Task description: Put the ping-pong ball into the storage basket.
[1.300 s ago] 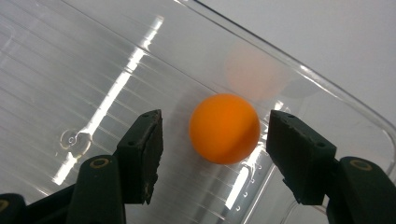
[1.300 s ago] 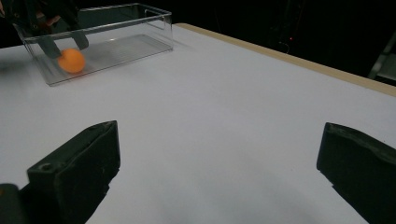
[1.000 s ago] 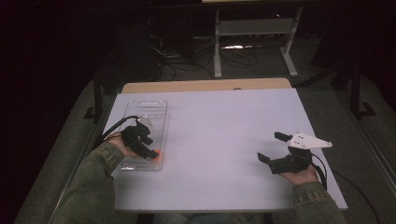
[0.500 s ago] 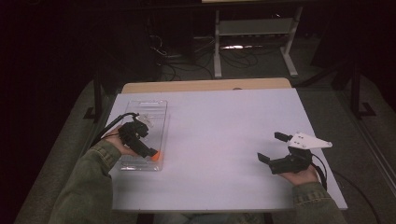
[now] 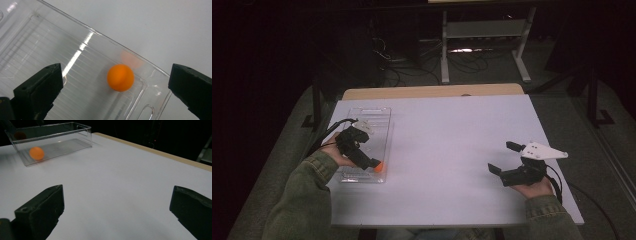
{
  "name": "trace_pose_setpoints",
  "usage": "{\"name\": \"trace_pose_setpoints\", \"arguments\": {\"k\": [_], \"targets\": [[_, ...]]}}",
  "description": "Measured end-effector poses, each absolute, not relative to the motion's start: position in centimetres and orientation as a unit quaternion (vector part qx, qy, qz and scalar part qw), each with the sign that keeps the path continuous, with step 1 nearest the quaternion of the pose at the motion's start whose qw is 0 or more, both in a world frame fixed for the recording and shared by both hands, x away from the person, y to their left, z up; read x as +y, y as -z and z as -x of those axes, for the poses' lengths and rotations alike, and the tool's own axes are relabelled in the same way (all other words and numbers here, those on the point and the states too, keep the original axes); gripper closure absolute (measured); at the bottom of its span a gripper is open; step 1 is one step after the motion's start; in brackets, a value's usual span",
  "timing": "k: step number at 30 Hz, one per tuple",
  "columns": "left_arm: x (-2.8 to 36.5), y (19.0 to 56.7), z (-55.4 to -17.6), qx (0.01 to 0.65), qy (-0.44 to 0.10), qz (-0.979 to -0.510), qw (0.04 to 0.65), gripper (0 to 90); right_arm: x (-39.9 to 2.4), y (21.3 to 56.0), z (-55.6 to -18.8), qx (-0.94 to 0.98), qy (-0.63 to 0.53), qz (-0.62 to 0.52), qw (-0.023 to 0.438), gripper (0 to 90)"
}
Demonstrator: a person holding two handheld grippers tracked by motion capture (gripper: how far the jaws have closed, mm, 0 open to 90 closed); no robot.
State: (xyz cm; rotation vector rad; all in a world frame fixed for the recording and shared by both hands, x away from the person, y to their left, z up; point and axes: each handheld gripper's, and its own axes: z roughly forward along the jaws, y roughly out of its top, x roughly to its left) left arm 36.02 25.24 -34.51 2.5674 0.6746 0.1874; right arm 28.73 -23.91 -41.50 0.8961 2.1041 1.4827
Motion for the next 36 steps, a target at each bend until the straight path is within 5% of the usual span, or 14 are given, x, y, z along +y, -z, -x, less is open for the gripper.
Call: {"name": "trace_pose_setpoints", "arguments": {"k": [36], "targets": [[27.4, 33.1, -32.8, 0.24, -0.101, -0.911, 0.319, 0.0, -23.9, 41.5, -28.7, 0.755, -0.532, -0.321, 0.208, 0.0]]}}
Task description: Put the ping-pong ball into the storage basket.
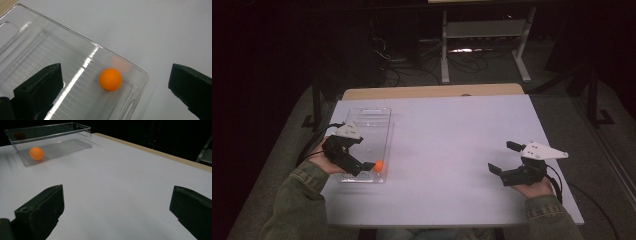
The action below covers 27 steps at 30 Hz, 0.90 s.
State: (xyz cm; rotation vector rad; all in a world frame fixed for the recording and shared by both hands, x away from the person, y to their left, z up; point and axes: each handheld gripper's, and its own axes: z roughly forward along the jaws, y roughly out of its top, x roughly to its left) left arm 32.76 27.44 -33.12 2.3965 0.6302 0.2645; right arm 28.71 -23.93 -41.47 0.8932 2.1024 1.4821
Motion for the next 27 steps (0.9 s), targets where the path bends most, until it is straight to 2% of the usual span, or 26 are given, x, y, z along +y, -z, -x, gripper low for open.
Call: {"name": "trace_pose_setpoints", "arguments": {"k": [27], "targets": [[30.0, 34.3, -30.1, 0.263, -0.122, -0.885, 0.365, 0.0, -23.9, 41.5, -28.8, 0.757, -0.532, -0.318, 0.207, 0.0]]}}
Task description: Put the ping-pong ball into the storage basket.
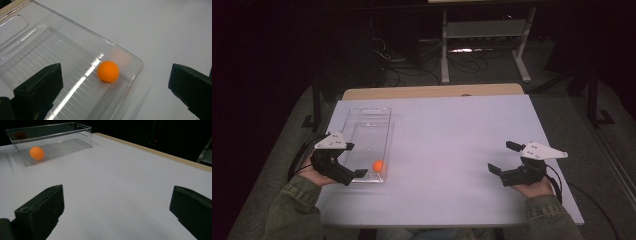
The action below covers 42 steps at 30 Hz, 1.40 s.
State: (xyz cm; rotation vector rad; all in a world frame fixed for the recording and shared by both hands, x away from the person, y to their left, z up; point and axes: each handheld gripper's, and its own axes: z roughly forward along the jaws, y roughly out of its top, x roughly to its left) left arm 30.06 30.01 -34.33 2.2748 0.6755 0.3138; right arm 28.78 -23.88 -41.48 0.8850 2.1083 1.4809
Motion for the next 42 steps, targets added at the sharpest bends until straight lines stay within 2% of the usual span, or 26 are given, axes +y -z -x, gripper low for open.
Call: {"name": "trace_pose_setpoints", "arguments": {"k": [19, 42], "targets": [[32.5, 35.3, -28.4, 0.282, -0.142, -0.859, 0.404, 0.0, -23.8, 41.5, -28.8, 0.757, -0.531, -0.317, 0.208, 0.0], [33.3, 36.5, -27.2, 0.282, -0.167, -0.842, 0.429, 0.0, -23.8, 41.5, -28.8, 0.758, -0.531, -0.317, 0.207, 0.0]]}}
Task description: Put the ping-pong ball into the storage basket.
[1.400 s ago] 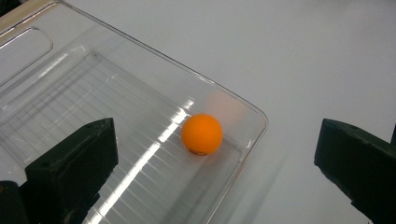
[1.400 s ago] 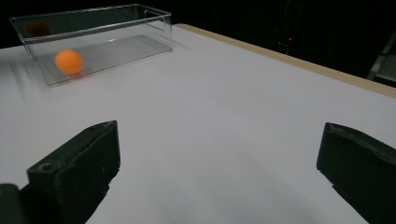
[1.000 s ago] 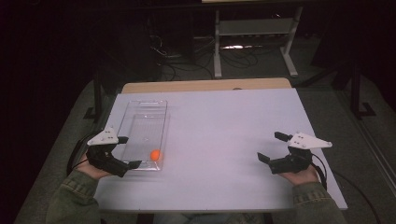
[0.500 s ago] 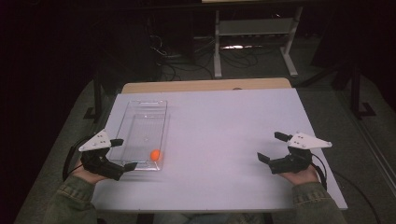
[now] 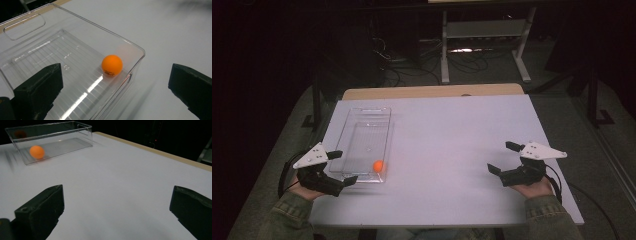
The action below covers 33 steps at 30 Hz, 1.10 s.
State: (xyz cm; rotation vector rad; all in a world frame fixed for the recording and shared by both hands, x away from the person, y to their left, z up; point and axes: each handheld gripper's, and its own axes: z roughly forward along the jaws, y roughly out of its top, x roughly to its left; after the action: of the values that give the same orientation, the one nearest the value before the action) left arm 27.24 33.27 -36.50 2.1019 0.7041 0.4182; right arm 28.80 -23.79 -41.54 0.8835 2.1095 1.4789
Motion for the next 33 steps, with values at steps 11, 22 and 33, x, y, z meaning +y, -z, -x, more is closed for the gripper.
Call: {"name": "trace_pose_setpoints", "arguments": {"k": [11, 22, 33], "targets": [[34.6, 37.0, -26.5, 0.298, -0.186, -0.826, 0.44, 0.0, -23.8, 41.6, -28.8, 0.759, -0.53, -0.318, 0.207, 0.0], [36.1, 37.8, -25.8, 0.316, -0.202, -0.798, 0.473, 0.0, -23.8, 41.6, -28.7, 0.758, -0.529, -0.321, 0.206, 0.0], [37.2, 38.6, -25.5, 0.337, -0.219, -0.774, 0.49, 0.0, -23.8, 41.7, -28.8, 0.758, -0.529, -0.322, 0.206, 0.0]]}}
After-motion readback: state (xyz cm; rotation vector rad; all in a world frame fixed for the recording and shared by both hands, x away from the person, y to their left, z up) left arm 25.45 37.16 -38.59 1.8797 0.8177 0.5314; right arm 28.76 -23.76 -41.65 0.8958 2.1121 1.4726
